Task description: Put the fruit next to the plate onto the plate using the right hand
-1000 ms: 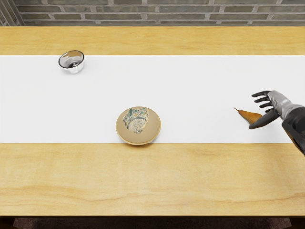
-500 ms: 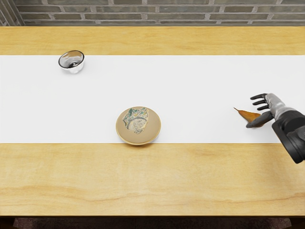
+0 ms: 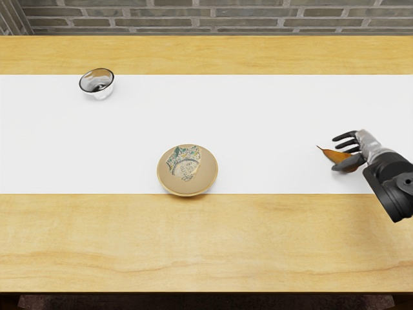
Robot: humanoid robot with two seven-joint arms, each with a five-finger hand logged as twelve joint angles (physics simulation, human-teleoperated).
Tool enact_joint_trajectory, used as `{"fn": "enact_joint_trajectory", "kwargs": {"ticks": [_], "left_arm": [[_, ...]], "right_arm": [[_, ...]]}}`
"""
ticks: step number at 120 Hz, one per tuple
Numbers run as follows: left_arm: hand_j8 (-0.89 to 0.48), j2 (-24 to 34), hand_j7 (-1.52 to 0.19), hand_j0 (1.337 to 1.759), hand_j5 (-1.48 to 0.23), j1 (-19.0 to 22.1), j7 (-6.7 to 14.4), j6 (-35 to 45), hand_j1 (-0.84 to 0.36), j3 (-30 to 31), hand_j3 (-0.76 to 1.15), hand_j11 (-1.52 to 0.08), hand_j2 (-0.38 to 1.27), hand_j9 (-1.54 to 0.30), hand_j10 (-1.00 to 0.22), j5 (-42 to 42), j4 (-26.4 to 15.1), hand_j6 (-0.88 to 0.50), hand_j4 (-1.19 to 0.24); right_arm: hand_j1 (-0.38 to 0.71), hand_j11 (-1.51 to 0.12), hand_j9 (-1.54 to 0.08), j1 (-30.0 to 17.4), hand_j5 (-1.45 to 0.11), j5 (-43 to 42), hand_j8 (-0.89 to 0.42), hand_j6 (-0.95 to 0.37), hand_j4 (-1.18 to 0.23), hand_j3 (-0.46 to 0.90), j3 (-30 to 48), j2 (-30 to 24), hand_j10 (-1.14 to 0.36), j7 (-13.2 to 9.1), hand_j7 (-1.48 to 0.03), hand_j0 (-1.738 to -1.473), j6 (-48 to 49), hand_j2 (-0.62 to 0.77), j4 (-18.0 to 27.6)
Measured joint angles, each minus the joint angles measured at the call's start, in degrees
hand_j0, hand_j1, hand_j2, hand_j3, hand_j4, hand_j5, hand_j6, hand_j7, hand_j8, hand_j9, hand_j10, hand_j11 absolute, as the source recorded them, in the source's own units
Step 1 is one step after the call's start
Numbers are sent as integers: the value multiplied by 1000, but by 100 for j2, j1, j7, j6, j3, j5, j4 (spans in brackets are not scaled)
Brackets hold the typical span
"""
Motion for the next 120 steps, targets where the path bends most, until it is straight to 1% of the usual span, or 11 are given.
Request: {"fn": "enact_joint_trajectory", "kwargs": {"ticks": [18,33,102,120], "left_arm": [[0,0,0,1658,0,0,0,0,349,0,0,0,0,0,0,0,0,0,0],[0,0,0,1658,0,0,0,0,349,0,0,0,0,0,0,0,0,0,0],[0,0,0,1658,0,0,0,0,349,0,0,0,0,0,0,0,0,0,0],[0,0,0,1658,0,0,0,0,349,0,0,0,0,0,0,0,0,0,0]], "right_arm": [[235,-637,-635,-2,-633,32,-494,-491,-492,0,4,11,-494,0,-636,-1658,-1,-93,4],[259,-662,-660,-1,-660,51,-496,-510,-510,0,19,9,-507,0,-661,-1658,0,-98,7],[313,-787,-788,8,-793,87,-449,-602,-596,0,70,8,-468,-2,-783,-1656,2,62,50],[315,-808,-808,34,-817,87,-459,-619,-612,0,81,-2,-475,-3,-805,-1657,3,103,109]]}}
